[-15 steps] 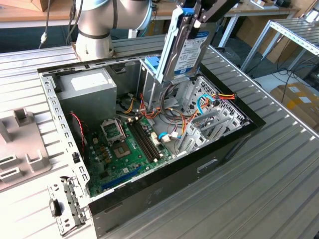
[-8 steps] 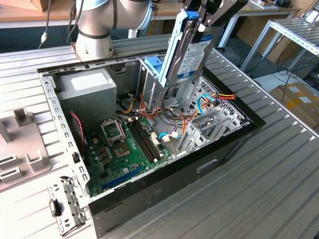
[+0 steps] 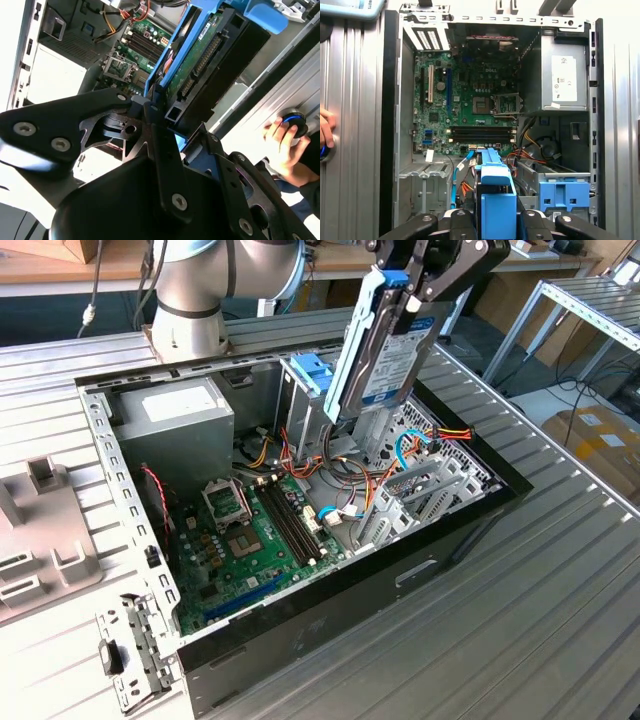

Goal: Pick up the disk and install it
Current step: 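Pick up the disk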

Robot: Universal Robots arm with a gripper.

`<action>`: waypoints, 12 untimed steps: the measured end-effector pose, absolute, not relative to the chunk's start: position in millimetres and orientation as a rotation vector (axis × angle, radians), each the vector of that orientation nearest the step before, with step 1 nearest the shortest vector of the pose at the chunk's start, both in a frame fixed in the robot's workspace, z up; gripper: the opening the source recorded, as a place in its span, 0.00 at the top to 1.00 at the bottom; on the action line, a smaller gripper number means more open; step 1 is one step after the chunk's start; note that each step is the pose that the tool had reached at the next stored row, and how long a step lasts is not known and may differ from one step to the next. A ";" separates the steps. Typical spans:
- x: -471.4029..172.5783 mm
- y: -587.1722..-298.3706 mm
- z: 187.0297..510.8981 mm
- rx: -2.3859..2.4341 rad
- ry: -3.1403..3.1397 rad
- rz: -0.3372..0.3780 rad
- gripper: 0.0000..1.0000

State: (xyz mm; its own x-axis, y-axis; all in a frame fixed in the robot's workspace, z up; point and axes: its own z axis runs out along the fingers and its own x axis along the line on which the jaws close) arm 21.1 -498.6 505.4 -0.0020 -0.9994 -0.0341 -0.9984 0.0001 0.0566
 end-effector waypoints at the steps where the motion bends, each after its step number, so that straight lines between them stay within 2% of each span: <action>1: 21.1 -499.7 505.4 2.208 -2.210 -0.100 0.64; 12: 21.1 -527.2 502.8 2.208 -2.210 -0.100 0.64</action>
State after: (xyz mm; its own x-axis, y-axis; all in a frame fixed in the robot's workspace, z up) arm 21.1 -527.2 502.8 -0.0020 -0.9994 -0.0340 -0.9984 0.0000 0.0566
